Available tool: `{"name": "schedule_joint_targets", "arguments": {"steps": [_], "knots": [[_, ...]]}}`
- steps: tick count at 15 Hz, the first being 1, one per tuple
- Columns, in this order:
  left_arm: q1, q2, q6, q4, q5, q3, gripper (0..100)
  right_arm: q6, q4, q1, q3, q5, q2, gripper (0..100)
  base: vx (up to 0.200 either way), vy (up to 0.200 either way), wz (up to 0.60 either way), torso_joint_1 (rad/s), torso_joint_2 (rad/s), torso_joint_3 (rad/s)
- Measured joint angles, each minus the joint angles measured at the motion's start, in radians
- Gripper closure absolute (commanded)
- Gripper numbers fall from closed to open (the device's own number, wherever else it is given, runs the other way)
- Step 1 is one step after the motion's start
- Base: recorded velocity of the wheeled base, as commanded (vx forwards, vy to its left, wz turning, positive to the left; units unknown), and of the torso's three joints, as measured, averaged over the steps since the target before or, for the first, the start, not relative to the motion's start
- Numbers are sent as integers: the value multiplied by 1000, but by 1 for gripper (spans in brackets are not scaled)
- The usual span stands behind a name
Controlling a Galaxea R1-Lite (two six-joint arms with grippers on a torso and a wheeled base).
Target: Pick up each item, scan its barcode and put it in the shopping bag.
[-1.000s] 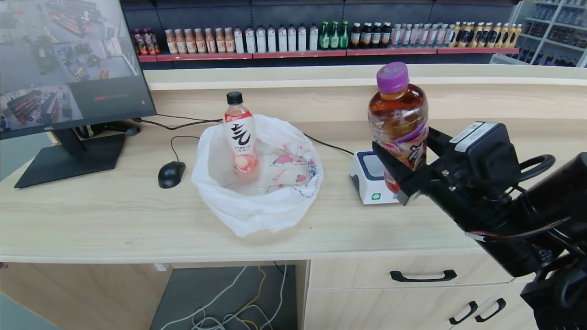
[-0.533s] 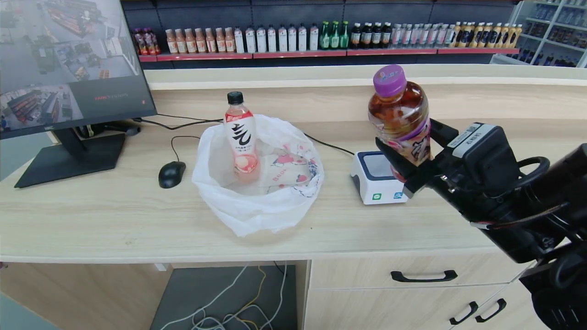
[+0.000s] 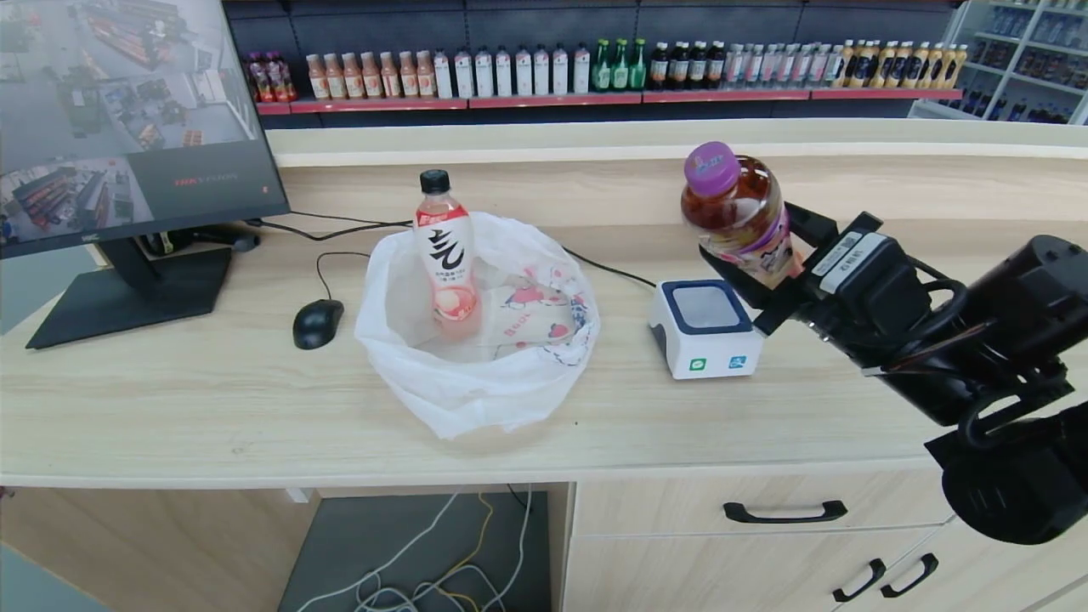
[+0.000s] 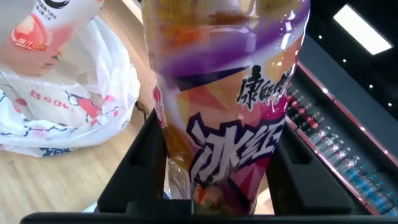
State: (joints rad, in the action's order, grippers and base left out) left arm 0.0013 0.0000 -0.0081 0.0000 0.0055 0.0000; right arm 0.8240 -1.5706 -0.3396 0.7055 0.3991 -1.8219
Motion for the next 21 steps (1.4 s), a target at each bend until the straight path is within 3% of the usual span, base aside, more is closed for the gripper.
{"name": "schedule_joint_targets", "arguments": {"steps": [5, 9, 21], "knots": [[0, 0, 0, 0, 0, 0, 0, 68, 1, 12, 129, 97, -115, 100, 0, 0, 0, 0, 0, 0], [0, 0, 0, 0, 0, 0, 0, 149, 1, 15, 124, 160, -159, 100, 0, 0, 0, 0, 0, 0], [0, 0, 0, 0, 0, 0, 0, 134, -1, 51, 249, 301, -267, 100, 0, 0, 0, 0, 0, 0]]}}
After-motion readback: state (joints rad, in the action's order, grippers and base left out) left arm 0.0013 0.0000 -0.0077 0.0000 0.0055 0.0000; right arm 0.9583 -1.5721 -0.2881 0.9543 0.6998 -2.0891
